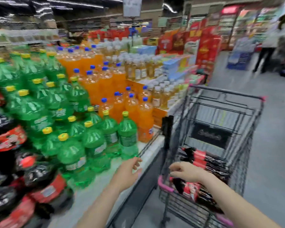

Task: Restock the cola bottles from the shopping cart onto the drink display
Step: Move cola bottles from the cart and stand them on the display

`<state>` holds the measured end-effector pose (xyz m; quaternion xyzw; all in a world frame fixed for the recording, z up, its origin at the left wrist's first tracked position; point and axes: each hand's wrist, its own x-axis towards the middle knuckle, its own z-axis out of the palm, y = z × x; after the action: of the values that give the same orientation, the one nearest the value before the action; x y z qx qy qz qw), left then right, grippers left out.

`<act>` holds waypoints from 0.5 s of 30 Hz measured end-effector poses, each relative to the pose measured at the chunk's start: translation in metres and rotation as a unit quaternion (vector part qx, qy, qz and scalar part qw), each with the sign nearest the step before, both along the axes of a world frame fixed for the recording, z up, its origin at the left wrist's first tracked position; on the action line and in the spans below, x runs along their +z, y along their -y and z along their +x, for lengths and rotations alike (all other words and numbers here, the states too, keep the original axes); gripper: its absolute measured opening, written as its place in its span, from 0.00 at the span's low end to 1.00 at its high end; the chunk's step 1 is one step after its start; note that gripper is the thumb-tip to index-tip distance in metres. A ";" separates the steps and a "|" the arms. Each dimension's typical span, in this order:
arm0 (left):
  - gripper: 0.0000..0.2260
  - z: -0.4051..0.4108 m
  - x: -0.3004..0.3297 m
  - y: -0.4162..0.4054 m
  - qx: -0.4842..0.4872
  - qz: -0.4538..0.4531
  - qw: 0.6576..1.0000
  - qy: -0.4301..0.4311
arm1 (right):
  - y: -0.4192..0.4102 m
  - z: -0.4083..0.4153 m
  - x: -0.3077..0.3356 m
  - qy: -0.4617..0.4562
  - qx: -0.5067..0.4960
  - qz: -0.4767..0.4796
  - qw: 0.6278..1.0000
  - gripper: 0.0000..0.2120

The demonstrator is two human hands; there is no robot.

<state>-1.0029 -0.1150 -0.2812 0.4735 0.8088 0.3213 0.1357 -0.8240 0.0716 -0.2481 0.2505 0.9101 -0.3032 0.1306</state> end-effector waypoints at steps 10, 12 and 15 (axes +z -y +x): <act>0.12 0.112 -0.048 -0.166 -0.053 -0.037 0.995 0.079 | -0.135 0.139 -0.038 0.005 -0.106 -0.065 0.992 0.21; 0.12 0.121 -0.060 -0.185 -0.044 -0.047 0.993 0.096 | -0.156 0.151 -0.049 0.011 -0.113 -0.072 0.991 0.23; 0.13 0.125 -0.080 -0.204 -0.039 -0.074 0.991 0.108 | -0.177 0.159 -0.072 0.022 -0.131 -0.092 0.987 0.28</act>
<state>-0.8774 0.0889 -0.3611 0.4559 0.7917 0.3044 0.2694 -0.6654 0.2489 -0.3205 0.3611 0.8346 -0.3944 0.1324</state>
